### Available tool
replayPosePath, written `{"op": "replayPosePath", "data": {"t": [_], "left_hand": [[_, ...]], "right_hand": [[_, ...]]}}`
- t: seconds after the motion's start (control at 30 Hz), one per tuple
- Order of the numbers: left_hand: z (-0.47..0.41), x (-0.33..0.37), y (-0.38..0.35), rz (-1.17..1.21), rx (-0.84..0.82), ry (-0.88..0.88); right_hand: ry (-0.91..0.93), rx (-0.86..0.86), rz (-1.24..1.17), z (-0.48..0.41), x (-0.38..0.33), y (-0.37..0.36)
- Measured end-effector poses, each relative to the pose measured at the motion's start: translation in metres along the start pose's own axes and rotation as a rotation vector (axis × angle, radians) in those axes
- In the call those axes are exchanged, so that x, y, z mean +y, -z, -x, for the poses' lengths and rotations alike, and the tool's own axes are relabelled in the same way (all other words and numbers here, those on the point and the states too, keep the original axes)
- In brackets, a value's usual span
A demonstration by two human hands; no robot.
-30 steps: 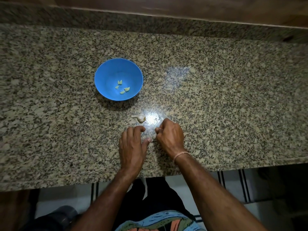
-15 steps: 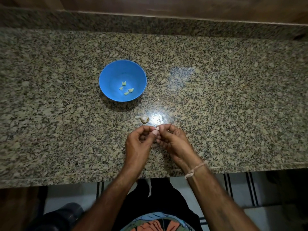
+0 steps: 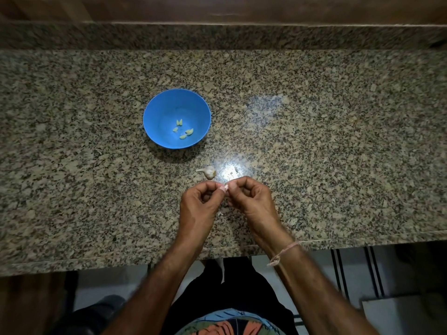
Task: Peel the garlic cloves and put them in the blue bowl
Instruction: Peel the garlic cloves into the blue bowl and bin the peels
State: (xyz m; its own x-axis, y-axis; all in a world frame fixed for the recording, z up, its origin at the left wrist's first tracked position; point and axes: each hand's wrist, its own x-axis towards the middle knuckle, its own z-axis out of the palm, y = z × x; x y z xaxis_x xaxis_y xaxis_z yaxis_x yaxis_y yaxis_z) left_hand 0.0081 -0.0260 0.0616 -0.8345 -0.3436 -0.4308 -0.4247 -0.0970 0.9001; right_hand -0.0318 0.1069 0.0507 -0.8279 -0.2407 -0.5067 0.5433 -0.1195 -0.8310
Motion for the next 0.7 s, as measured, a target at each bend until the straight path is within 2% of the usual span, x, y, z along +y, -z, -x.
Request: {"op": "replayPosePath", "data": {"t": [0.27,0.7], "left_hand": [[0.0053,0.0021,0.0011,-0.015,0.006,-0.037],[0.0049,0.0010,0.0022,-0.053,0.024,-0.041]], "right_hand": [[-0.026,0.091,-0.094,0.0043,0.0060,-0.0045],[0.059,0.116,0.006,0.0089,0.0102,-0.0037]]}}
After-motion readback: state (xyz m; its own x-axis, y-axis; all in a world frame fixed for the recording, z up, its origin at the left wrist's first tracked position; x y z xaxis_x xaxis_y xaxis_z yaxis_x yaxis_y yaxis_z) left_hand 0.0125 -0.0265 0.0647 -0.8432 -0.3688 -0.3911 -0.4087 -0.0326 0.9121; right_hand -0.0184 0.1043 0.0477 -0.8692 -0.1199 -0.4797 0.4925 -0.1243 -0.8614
